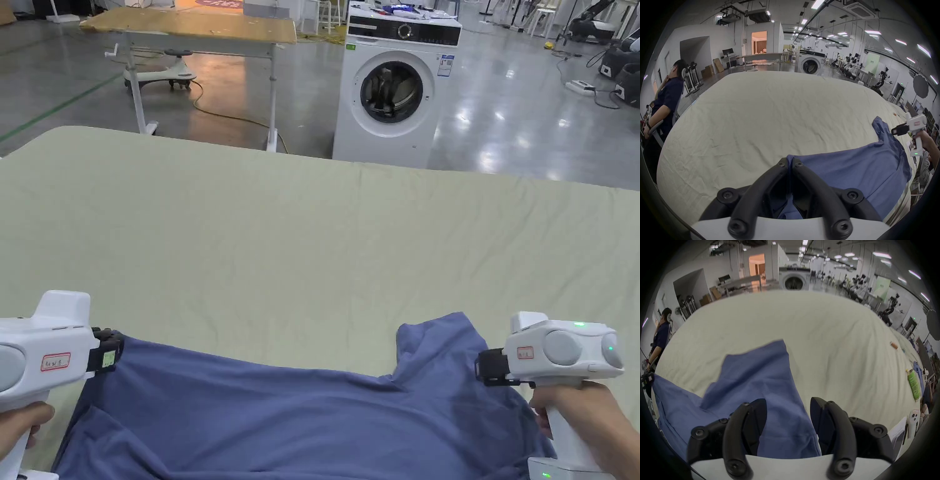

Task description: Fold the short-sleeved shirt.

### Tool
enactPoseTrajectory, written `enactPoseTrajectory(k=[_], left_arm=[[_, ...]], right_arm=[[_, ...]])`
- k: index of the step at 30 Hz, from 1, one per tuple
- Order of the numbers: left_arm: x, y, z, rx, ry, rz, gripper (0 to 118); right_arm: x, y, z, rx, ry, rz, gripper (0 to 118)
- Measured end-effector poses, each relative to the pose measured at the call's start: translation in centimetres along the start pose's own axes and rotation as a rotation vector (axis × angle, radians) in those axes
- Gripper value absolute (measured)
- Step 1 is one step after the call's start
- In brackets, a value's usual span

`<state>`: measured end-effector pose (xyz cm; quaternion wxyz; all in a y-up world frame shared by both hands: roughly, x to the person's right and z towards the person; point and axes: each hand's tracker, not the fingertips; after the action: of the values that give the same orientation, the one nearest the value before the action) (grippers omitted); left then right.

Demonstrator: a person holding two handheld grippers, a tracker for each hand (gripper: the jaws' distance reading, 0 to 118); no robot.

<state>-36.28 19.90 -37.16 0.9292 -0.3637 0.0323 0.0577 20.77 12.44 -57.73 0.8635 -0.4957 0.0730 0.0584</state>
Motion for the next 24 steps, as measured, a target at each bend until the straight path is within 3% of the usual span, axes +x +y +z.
enactPoseTrajectory(k=[5, 8, 14, 18, 21, 24], left_arm=[[0.0, -0.8, 0.2, 0.007, 0.01, -0.006, 0], [-0.3, -1.1, 0.0, 0.0, 0.019, -0.009, 0], [-0.5, -1.9, -0.2, -0.014, 0.033, 0.029, 0], [-0.8, -1.9, 0.1, -0.006, 0.028, 0.042, 0], [-0.8, -1.7, 0.9, 0.011, 0.021, 0.039, 0], [-1.3, -1.5, 2.2, 0.036, 0.016, 0.046, 0]], right_arm=[[0.8, 0.1, -2.6, -0.042, 0.011, -0.038, 59], [0.0, 0.5, -2.1, -0.038, -0.018, -0.012, 53], [-1.7, 0.1, -1.8, -0.021, -0.054, 0.031, 3], [-1.5, -0.7, 0.5, 0.054, -0.051, 0.004, 1], [-0.9, -1.8, 3.9, 0.115, 0.007, -0.034, 0], [-0.4, -3.4, 7.9, 0.183, 0.02, -0.027, 0]])
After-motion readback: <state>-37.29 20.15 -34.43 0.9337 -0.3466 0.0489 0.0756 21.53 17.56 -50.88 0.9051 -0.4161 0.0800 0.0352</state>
